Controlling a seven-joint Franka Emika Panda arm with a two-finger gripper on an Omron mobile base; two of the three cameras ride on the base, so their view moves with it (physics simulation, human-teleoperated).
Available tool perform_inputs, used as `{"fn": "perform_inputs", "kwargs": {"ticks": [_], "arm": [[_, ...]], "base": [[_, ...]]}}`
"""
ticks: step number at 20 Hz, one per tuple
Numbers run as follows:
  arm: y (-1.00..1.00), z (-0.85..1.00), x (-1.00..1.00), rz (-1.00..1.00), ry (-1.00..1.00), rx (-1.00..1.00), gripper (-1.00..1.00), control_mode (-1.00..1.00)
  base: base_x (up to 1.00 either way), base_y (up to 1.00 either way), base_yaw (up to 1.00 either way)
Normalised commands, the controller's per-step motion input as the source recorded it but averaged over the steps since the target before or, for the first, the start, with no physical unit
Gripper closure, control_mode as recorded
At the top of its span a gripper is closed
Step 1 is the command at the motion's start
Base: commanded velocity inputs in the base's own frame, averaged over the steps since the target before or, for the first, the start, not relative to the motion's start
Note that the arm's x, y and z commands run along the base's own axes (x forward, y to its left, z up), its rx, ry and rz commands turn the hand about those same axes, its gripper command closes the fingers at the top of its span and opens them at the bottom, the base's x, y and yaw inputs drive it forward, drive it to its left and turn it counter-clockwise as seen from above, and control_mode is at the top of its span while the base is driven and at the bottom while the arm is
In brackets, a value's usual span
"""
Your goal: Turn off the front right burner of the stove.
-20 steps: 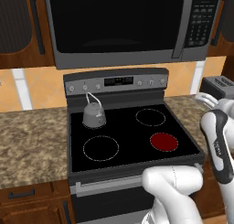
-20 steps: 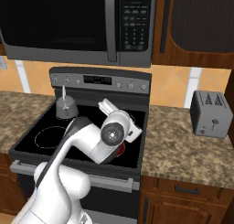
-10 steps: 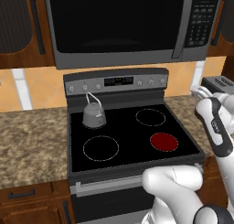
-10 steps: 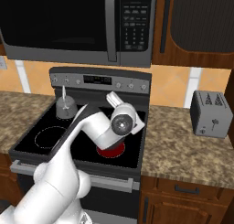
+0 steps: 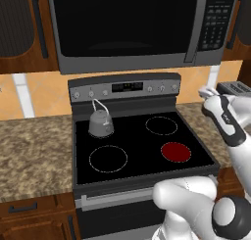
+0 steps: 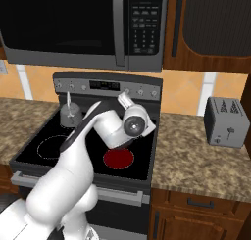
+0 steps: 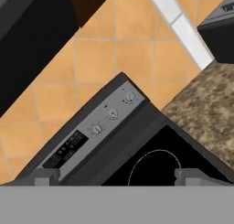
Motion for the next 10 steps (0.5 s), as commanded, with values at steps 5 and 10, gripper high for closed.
{"fn": "perform_inputs", "kwargs": {"ticks": [5, 10], "arm": [[0.0, 0.0, 0.39, 0.0, 0.0, 0.05, -1.0, -1.0], [0.0, 0.0, 0.33, 0.0, -0.06, 0.03, -1.0, -1.0]], "base": [[0.0, 0.0, 0.0], [0.0, 0.0, 0.0]]}}
